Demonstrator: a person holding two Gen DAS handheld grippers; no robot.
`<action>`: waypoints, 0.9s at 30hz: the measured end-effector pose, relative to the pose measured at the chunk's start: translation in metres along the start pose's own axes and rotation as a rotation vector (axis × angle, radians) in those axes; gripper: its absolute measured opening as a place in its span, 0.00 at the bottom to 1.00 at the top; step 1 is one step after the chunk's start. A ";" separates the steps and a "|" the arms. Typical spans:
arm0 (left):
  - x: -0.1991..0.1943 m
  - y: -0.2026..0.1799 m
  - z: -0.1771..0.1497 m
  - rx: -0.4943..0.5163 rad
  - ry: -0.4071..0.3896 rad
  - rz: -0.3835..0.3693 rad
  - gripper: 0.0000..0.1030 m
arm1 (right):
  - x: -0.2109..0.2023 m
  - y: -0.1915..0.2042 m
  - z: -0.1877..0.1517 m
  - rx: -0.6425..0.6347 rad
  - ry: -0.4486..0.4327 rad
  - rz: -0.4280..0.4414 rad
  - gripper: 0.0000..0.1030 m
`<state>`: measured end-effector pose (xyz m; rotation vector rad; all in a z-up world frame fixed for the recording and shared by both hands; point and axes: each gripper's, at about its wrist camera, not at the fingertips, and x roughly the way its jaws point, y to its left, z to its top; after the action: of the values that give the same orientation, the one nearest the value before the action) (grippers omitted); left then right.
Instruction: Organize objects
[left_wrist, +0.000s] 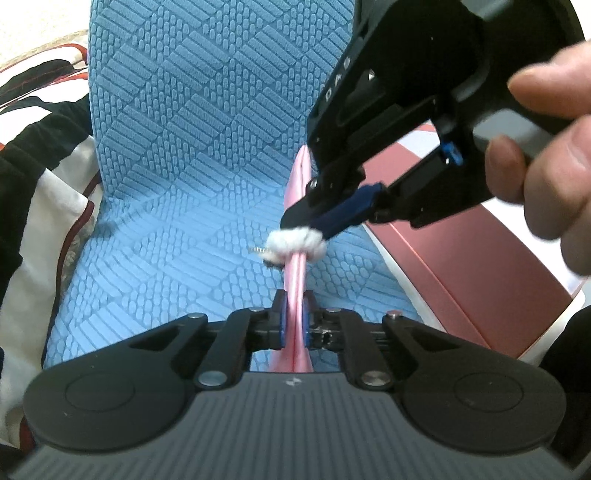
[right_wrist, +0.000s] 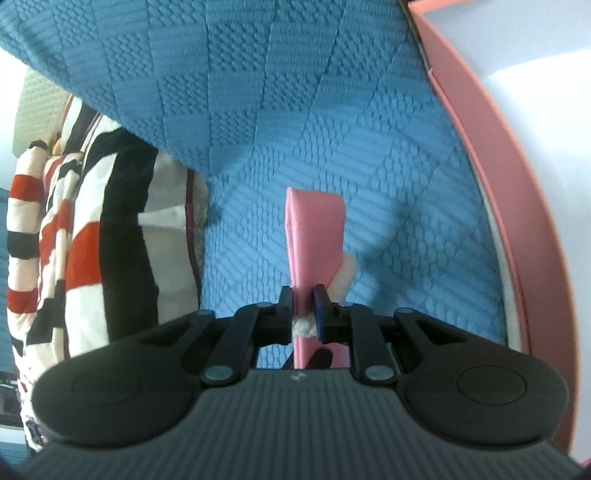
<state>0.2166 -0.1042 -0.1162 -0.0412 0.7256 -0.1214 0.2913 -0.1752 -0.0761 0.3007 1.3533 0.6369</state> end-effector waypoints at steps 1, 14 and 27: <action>0.001 0.000 0.000 0.000 0.003 -0.001 0.09 | 0.002 -0.001 -0.002 0.002 0.003 -0.001 0.15; 0.004 0.006 -0.001 -0.046 0.021 0.005 0.09 | 0.006 -0.013 -0.009 0.018 -0.009 0.034 0.40; 0.008 0.016 0.000 -0.108 0.053 -0.002 0.09 | 0.026 -0.020 -0.029 -0.006 -0.001 0.095 0.39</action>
<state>0.2239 -0.0895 -0.1229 -0.1424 0.7851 -0.0856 0.2700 -0.1804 -0.1138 0.3616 1.3421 0.7198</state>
